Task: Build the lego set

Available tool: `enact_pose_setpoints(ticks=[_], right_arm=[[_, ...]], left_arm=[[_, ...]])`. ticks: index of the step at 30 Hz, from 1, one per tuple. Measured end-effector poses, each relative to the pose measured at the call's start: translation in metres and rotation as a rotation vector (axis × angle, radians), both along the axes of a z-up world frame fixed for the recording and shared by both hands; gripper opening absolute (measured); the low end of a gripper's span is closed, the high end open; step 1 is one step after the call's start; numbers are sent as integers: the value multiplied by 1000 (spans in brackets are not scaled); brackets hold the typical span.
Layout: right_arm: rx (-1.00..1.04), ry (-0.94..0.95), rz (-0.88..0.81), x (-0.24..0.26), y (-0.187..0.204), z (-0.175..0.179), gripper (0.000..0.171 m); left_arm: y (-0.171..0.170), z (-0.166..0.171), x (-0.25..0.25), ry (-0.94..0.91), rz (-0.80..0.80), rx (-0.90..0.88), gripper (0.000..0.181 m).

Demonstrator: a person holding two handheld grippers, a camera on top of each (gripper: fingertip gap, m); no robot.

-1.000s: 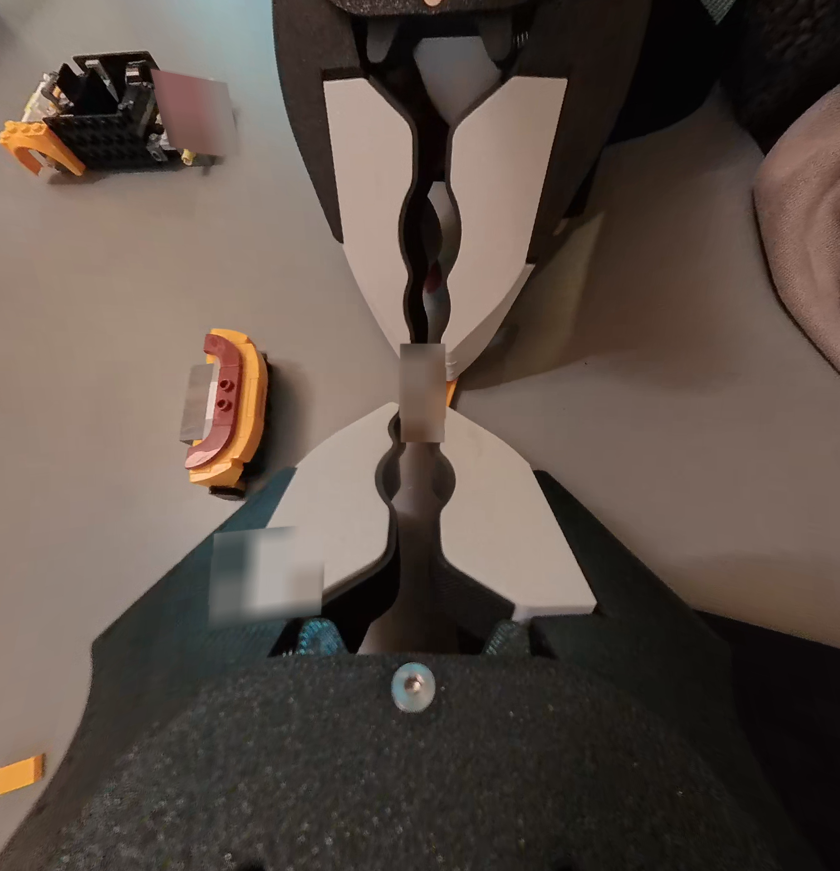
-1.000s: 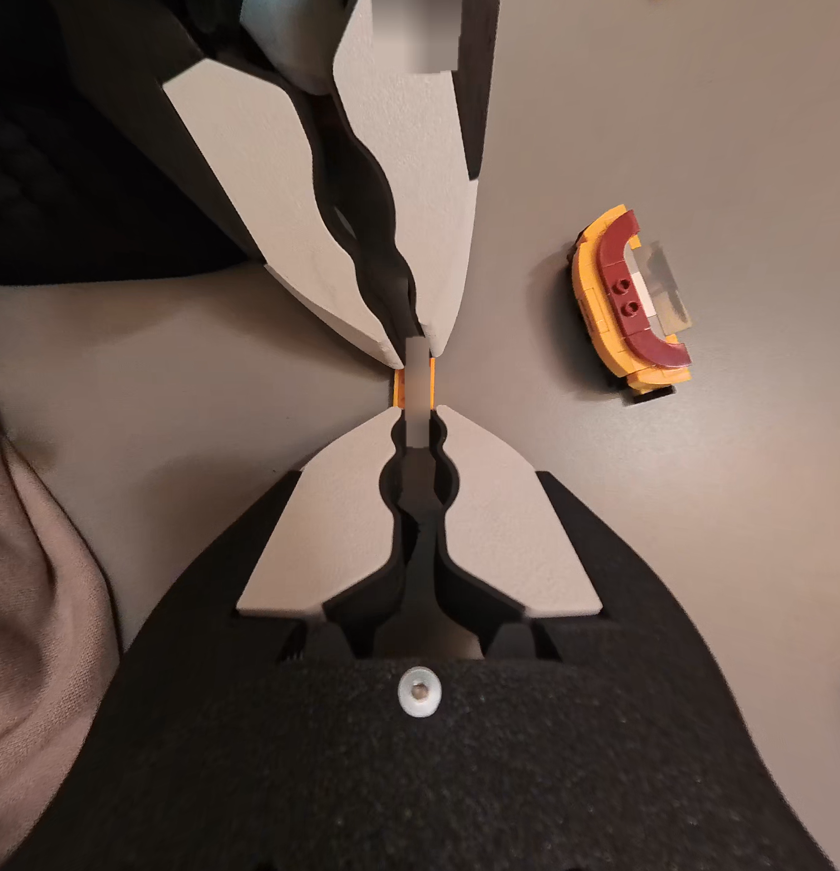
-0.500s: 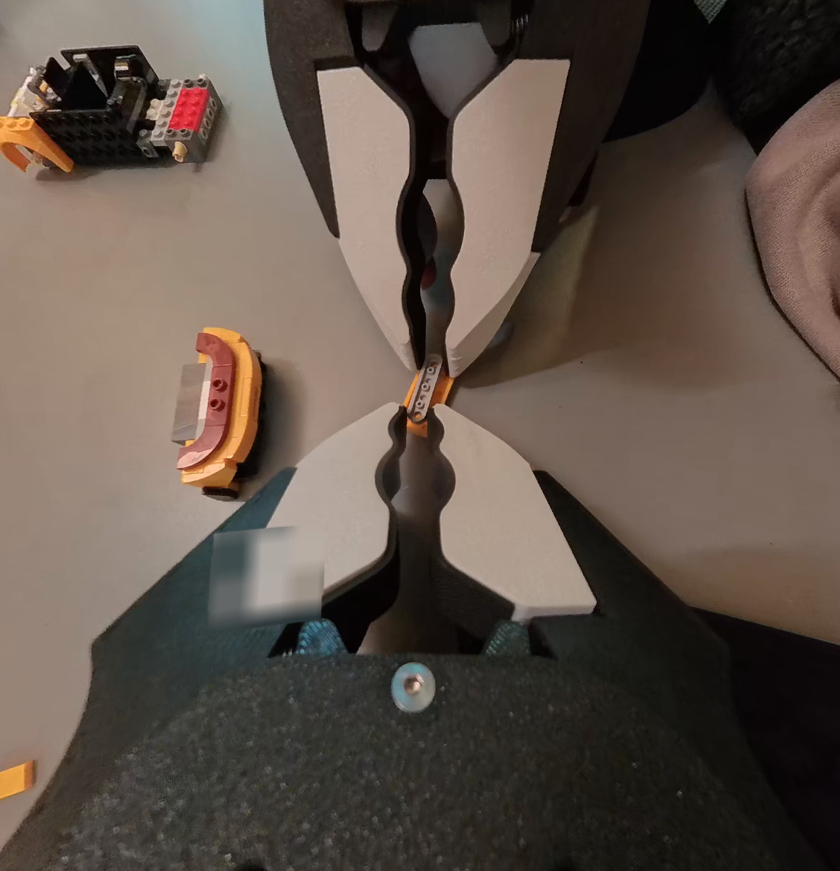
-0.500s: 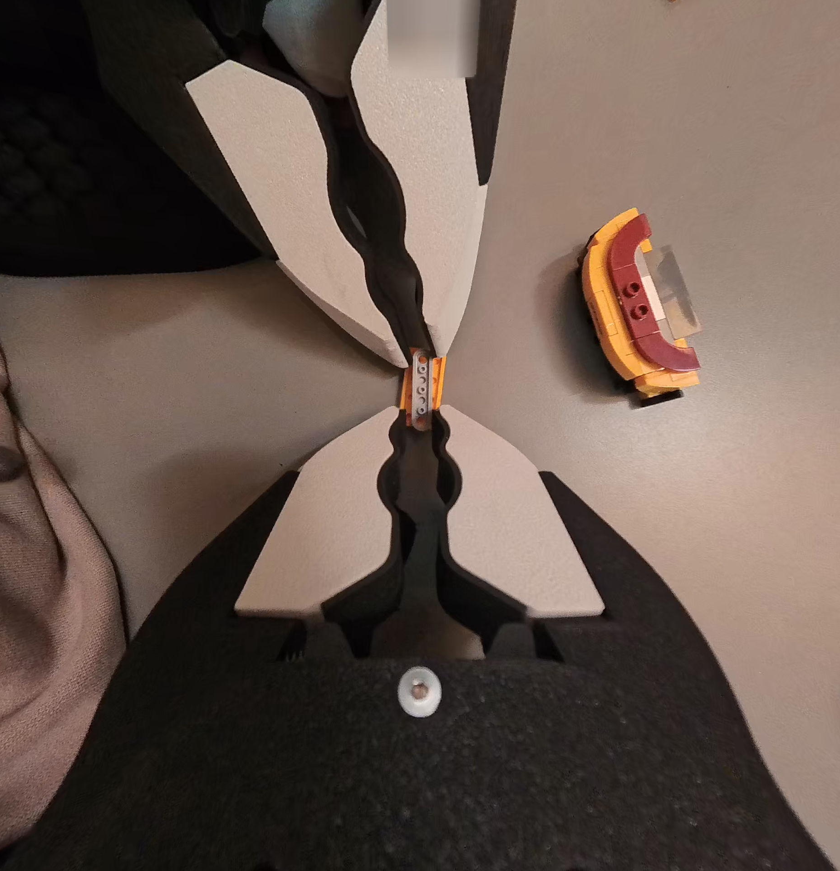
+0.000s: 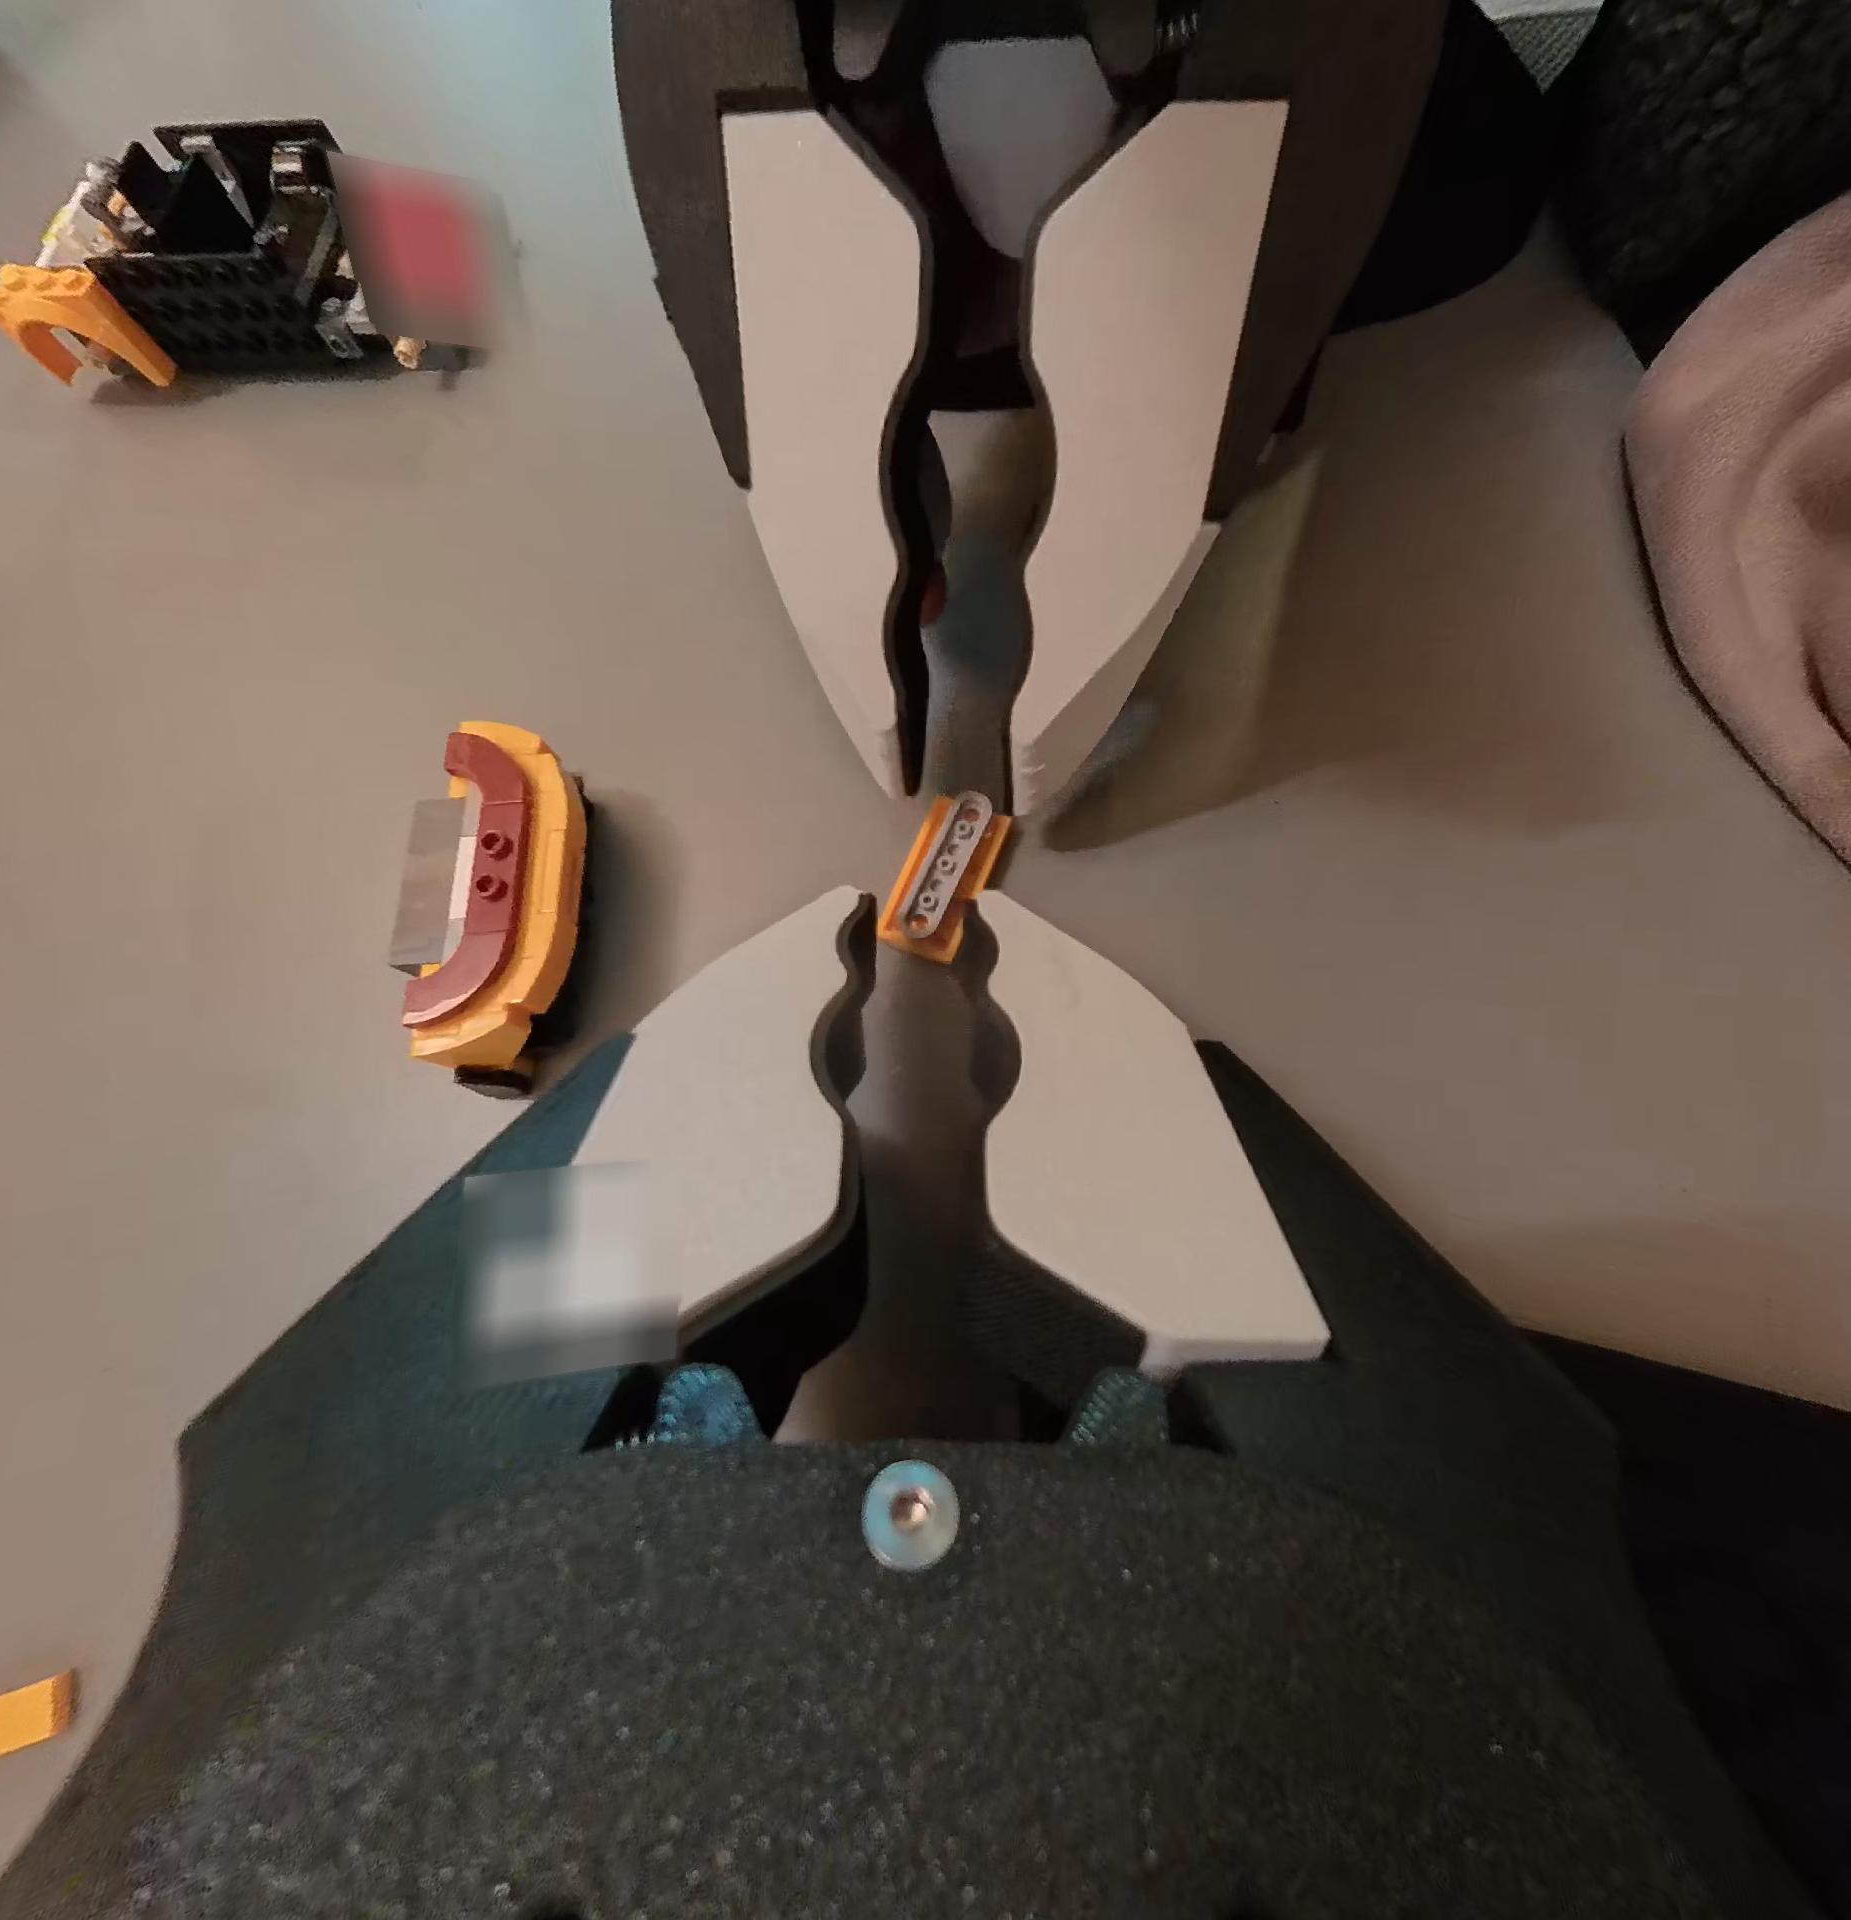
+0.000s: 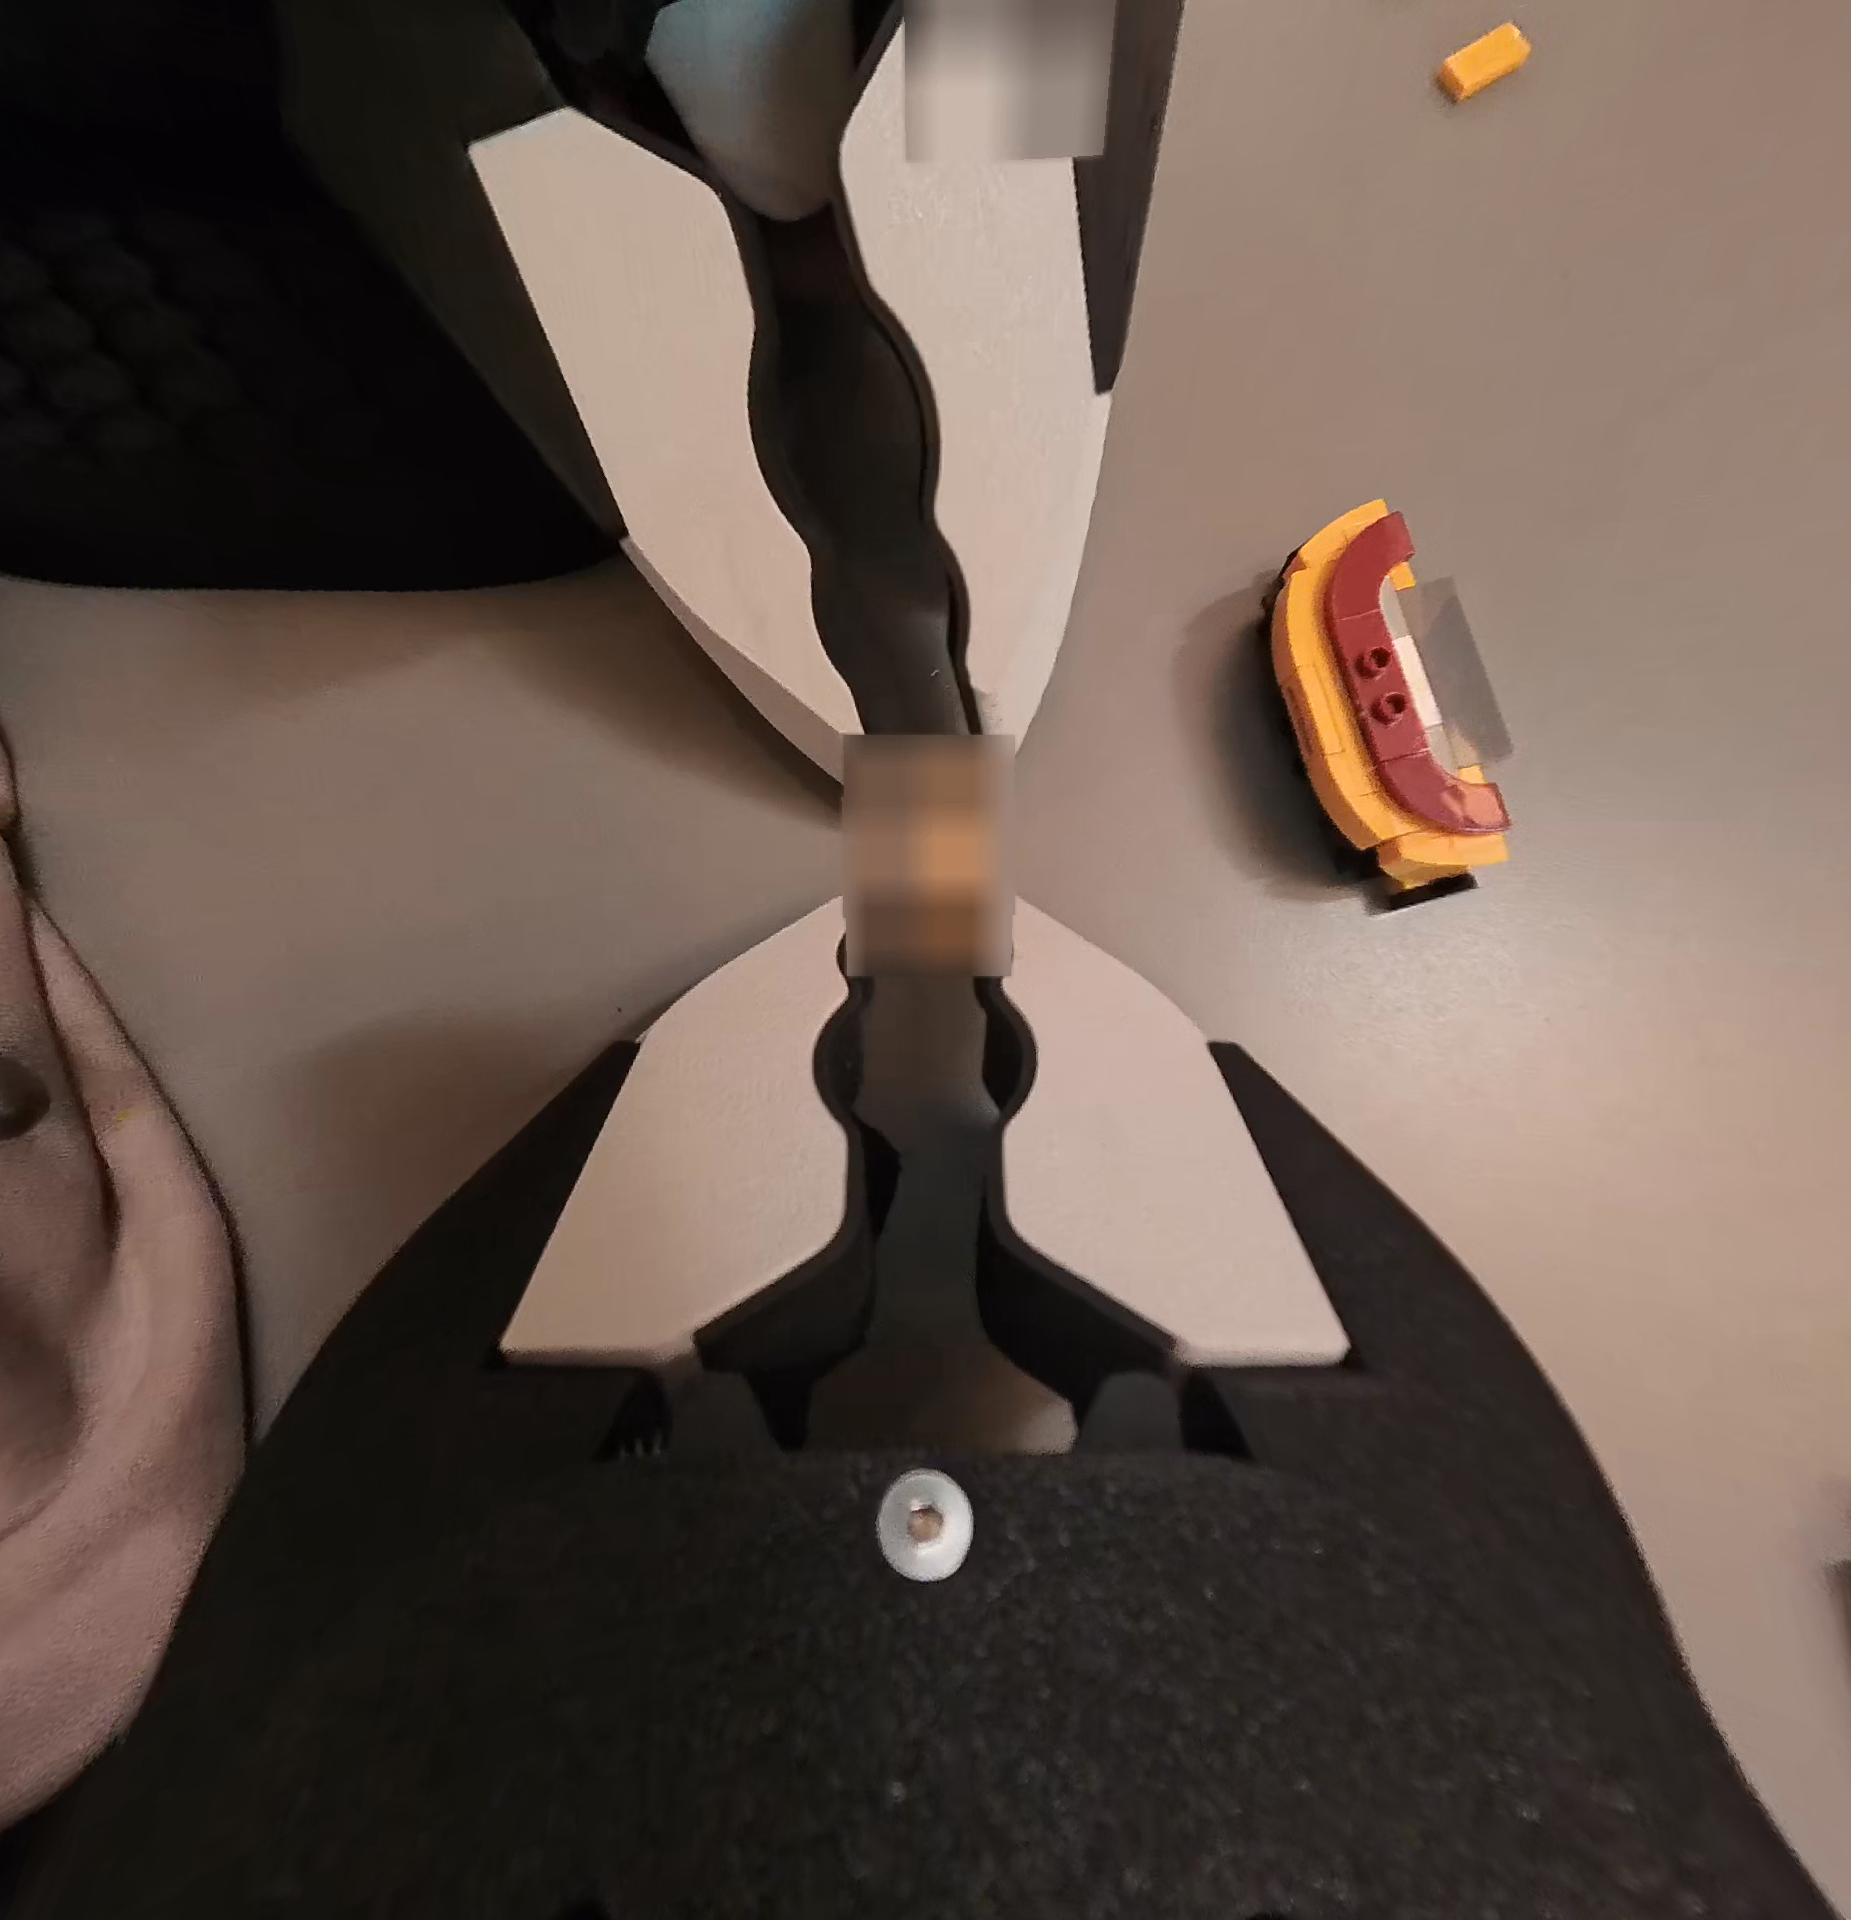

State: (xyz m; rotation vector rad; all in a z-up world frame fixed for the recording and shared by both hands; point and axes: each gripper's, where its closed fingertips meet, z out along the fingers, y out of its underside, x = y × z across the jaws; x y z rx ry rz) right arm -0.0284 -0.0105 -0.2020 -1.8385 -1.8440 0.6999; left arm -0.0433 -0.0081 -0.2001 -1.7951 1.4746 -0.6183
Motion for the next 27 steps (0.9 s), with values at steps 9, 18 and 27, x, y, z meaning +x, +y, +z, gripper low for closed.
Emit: enact_pose_setpoints(ticks=[9, 18, 27], right_arm=[[9, -10, 20, -1, 1, -9, 27], [30, -90, 149, -4, -2, -11, 16], [-8, -24, 202, -6, -3, -2, 16]], left_arm=[[-3, -11, 2, 45, -18, -22, 26], [-6, -12, 3, 47, -32, -21, 21], [-8, -9, 5, 29, -46, -15, 21]])
